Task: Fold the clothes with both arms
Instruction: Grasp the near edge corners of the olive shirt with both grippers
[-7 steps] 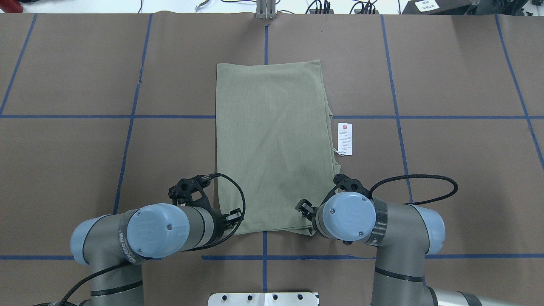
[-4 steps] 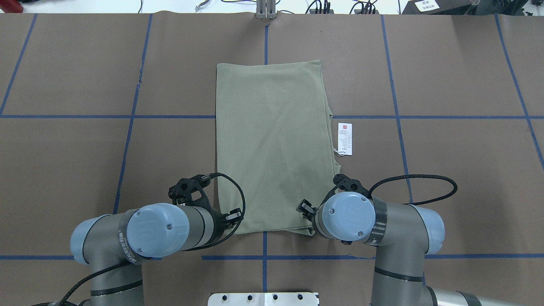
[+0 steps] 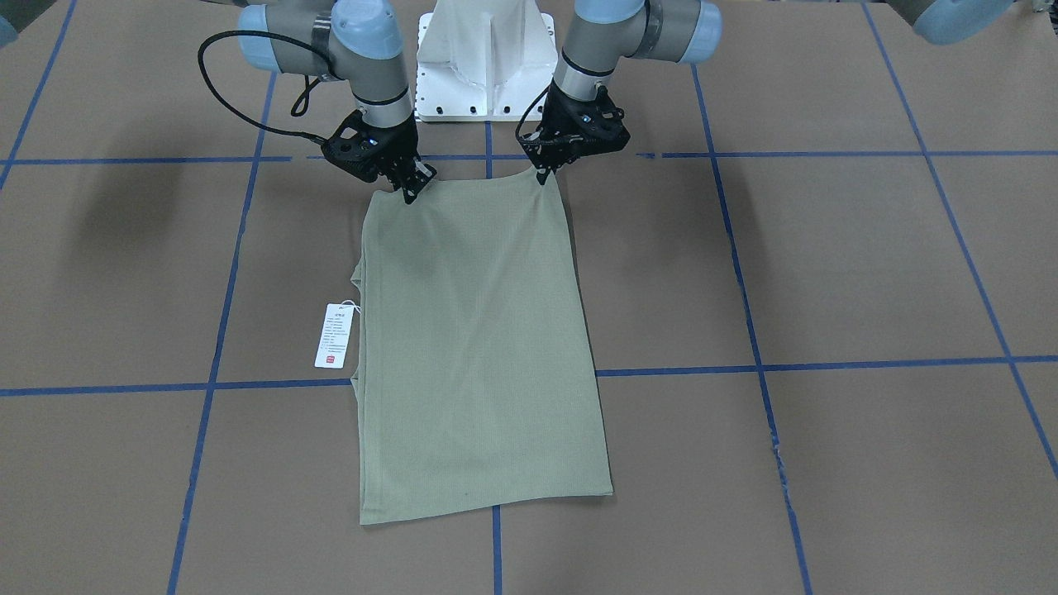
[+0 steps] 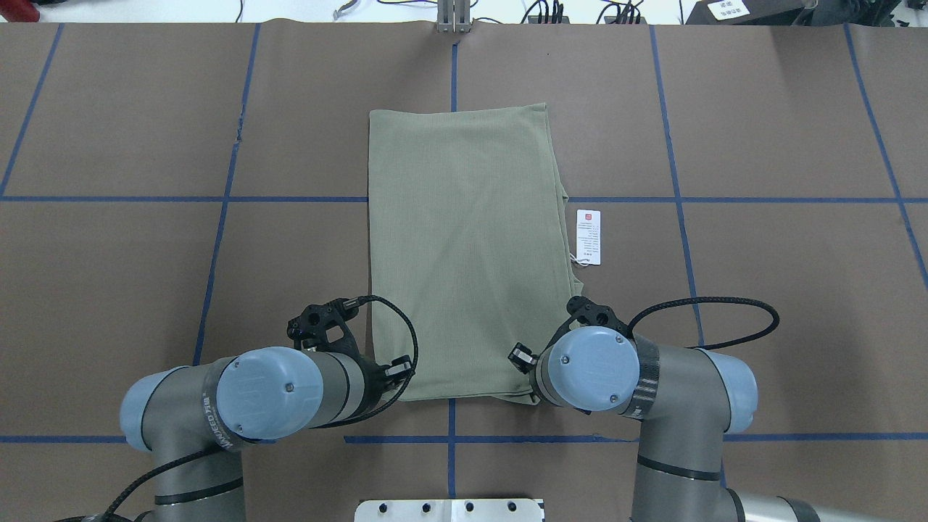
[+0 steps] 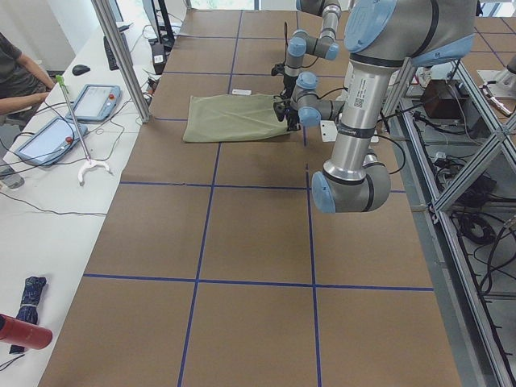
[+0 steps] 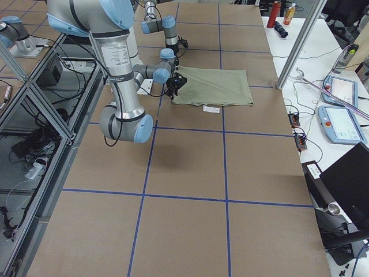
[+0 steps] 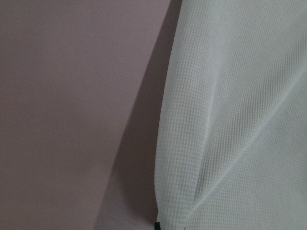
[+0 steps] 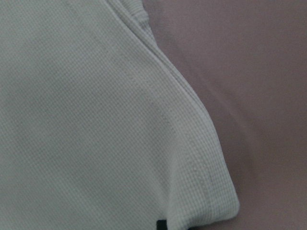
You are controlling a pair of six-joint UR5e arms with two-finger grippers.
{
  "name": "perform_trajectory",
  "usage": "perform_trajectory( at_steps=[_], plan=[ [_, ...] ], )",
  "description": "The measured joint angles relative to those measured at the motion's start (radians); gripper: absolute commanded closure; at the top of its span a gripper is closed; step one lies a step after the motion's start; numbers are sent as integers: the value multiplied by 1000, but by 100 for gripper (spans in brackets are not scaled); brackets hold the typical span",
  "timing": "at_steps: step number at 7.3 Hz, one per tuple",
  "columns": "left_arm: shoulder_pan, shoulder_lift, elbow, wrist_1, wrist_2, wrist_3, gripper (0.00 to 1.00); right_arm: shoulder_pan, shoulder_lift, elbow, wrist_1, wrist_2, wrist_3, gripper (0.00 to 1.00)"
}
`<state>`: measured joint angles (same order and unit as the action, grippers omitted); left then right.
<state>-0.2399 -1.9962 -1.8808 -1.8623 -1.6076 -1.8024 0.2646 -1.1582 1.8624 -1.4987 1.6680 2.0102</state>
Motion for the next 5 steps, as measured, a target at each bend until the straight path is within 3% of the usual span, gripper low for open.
perform_trajectory(
  at_steps=[5],
  plan=[
    [8, 11, -38, 9, 1, 0, 100, 4, 15, 39, 0, 4, 5, 100]
  ],
)
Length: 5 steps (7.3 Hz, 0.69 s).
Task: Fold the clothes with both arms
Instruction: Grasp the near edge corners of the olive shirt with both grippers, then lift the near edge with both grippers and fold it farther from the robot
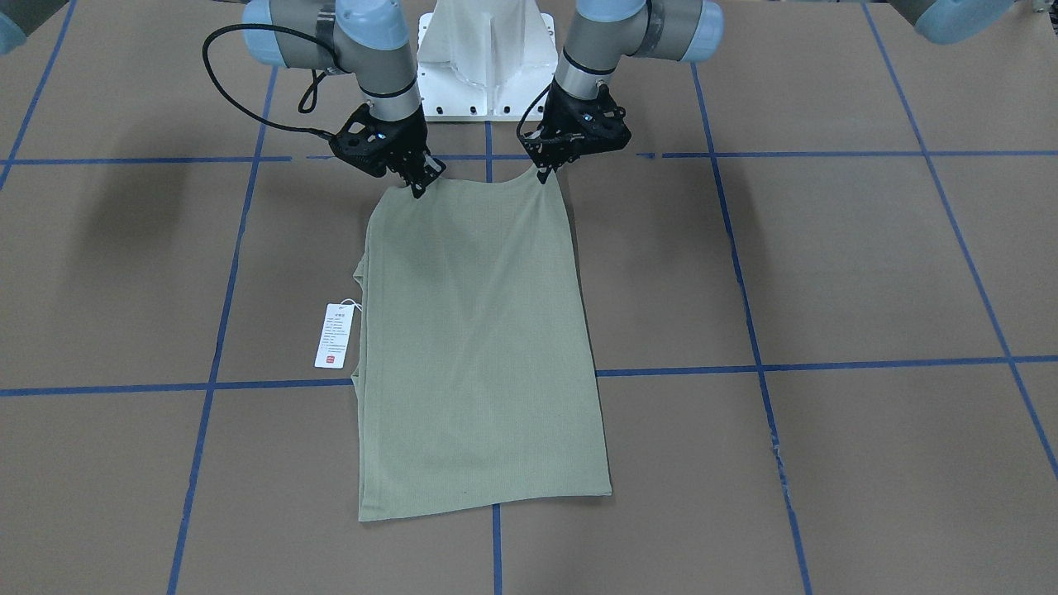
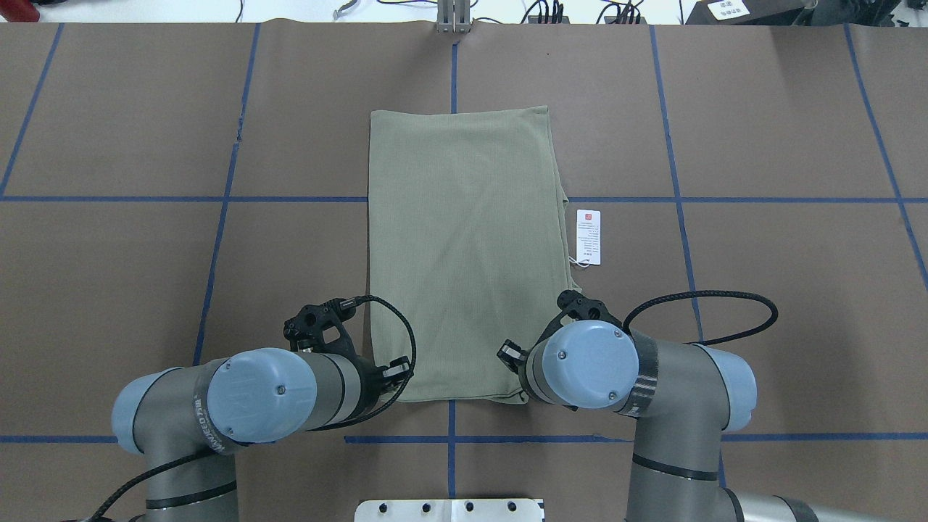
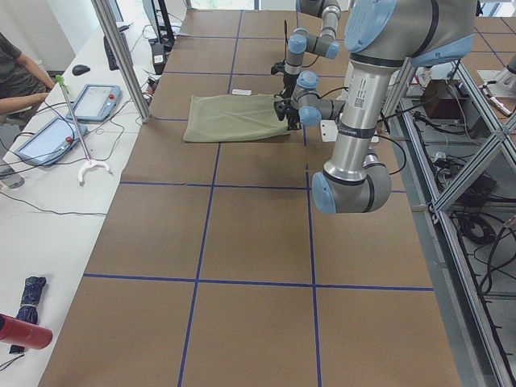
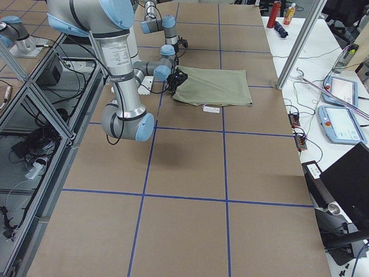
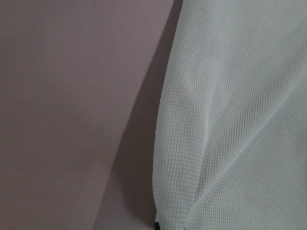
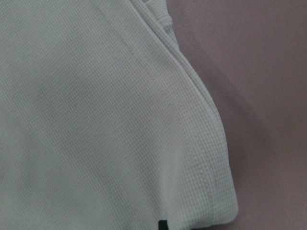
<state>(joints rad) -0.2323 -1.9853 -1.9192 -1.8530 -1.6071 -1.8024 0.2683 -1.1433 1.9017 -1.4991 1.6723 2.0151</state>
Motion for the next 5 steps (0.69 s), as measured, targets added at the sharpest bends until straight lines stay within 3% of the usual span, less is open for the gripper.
perform_trajectory(
  at_steps=[5],
  plan=[
    [131, 55, -255, 212, 4, -17, 100, -119, -139, 273, -9, 15, 2, 100]
  ],
)
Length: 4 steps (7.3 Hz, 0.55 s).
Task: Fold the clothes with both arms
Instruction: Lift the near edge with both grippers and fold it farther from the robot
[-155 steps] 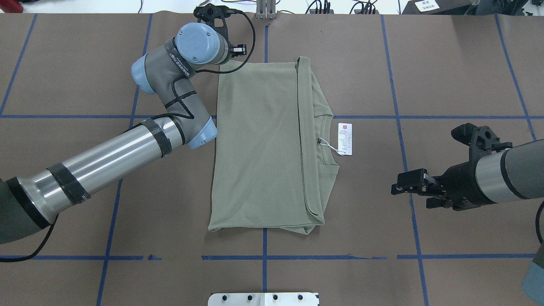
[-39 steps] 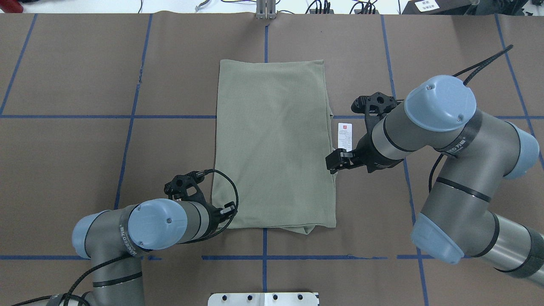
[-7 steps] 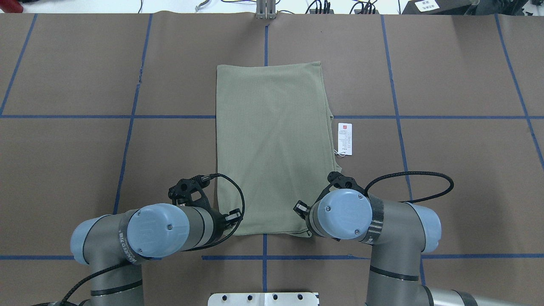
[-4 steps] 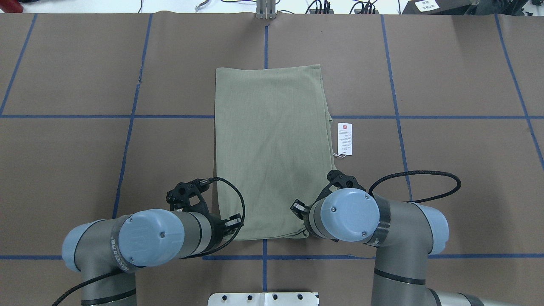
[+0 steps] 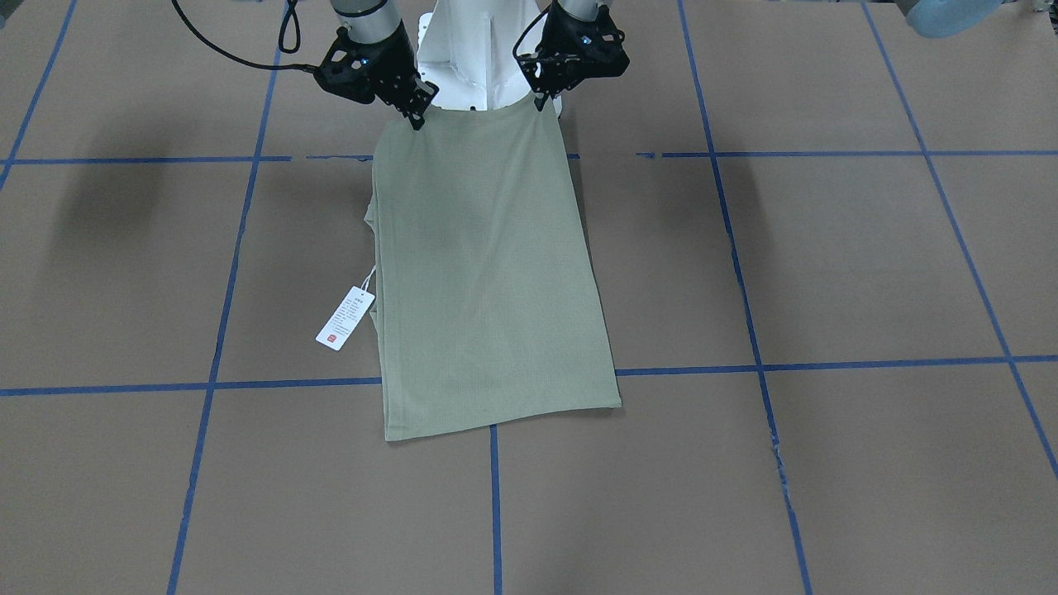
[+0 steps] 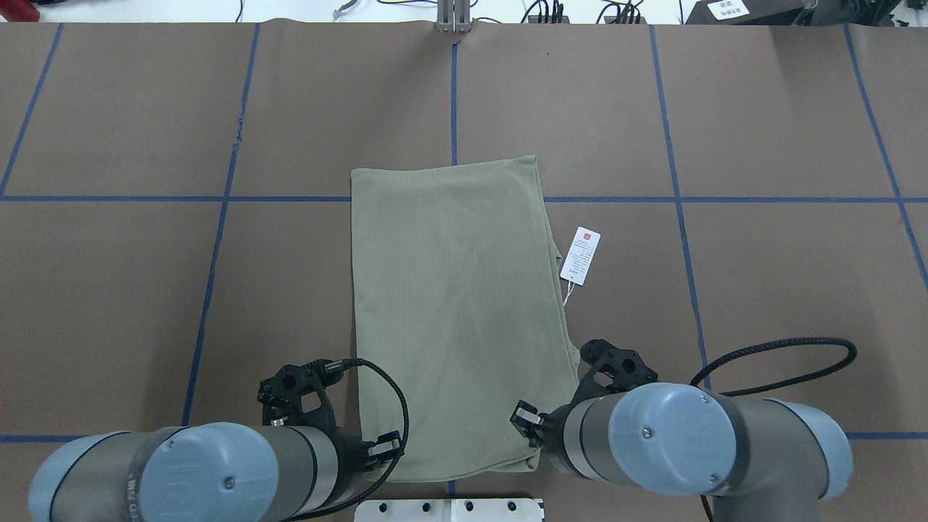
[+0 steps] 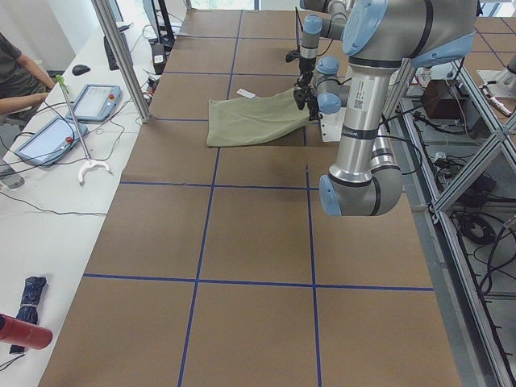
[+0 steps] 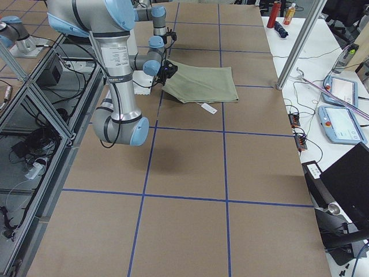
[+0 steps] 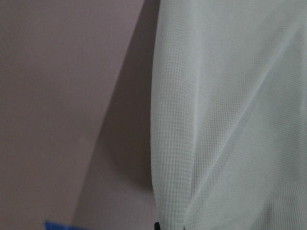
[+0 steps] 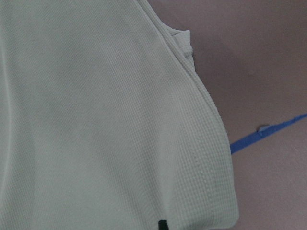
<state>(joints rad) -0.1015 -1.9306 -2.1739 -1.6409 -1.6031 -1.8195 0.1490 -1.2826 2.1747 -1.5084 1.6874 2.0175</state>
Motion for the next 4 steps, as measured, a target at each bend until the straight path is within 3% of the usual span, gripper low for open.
perform_trajectory(
  at_steps=[2, 4],
  plan=[
    [11, 3, -45, 57, -2, -1, 100, -19, -22, 50, 1, 22, 1, 100],
    [-10, -13, -38, 64, -3, 10, 100, 40, 2, 37, 7, 23, -8, 100]
  ],
)
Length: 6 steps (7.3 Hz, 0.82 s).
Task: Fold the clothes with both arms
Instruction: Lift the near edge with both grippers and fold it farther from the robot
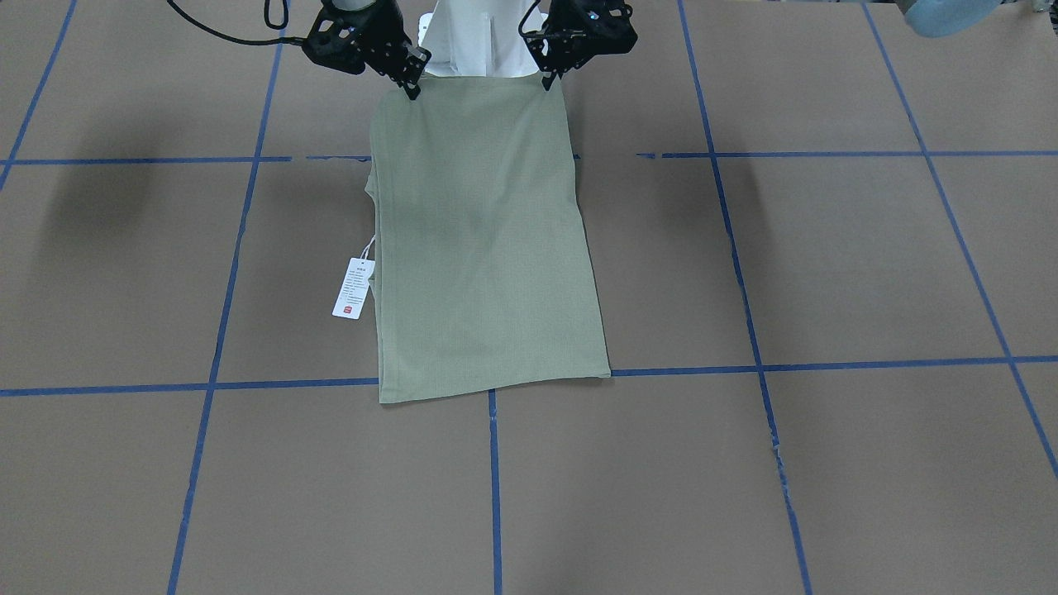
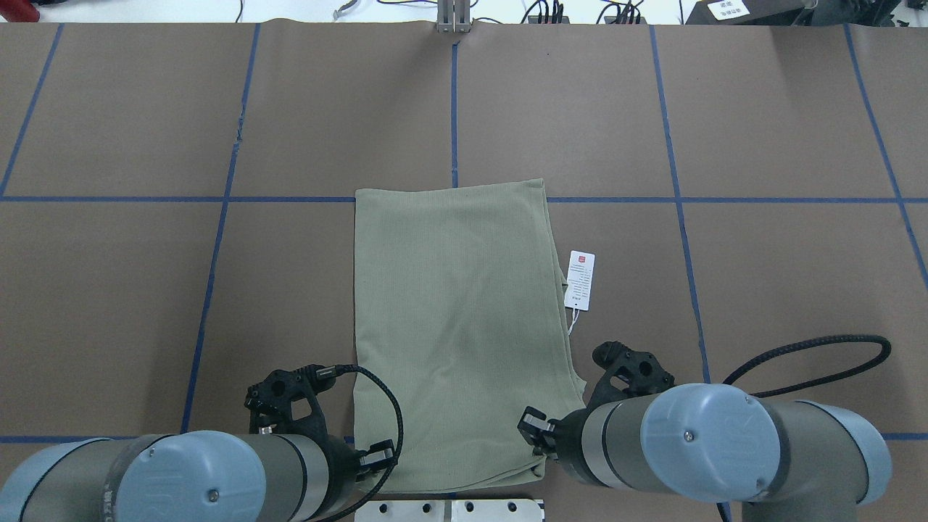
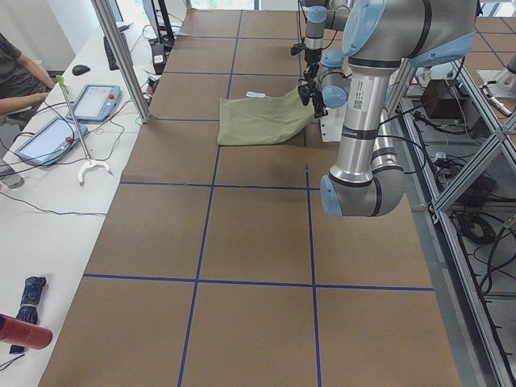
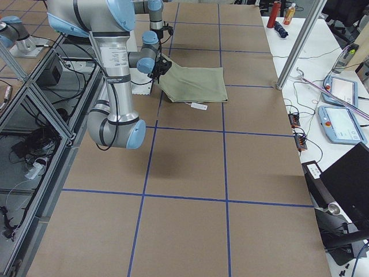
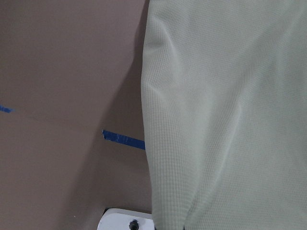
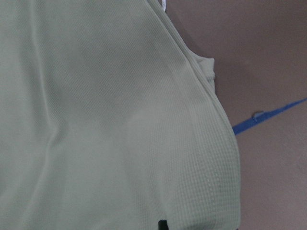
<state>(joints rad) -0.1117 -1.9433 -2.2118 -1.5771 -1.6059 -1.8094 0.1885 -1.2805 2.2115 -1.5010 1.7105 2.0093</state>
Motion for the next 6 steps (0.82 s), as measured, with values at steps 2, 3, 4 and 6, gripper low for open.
perform_trajectory(
  at_steps=[2, 3, 4, 6],
  plan=[
    [-105, -42, 42, -5, -6, 7, 100, 125, 89, -86, 7, 2, -4, 100],
    [-165, -75, 91, -8, -12, 15, 100, 186, 131, -149, 24, 4, -5, 100],
    [-217, -105, 145, -13, -19, 35, 100, 239, 164, -223, 56, 12, -4, 100],
    [-287, -134, 254, -81, -24, 63, 100, 310, 215, -369, 131, 32, -3, 100]
  ],
)
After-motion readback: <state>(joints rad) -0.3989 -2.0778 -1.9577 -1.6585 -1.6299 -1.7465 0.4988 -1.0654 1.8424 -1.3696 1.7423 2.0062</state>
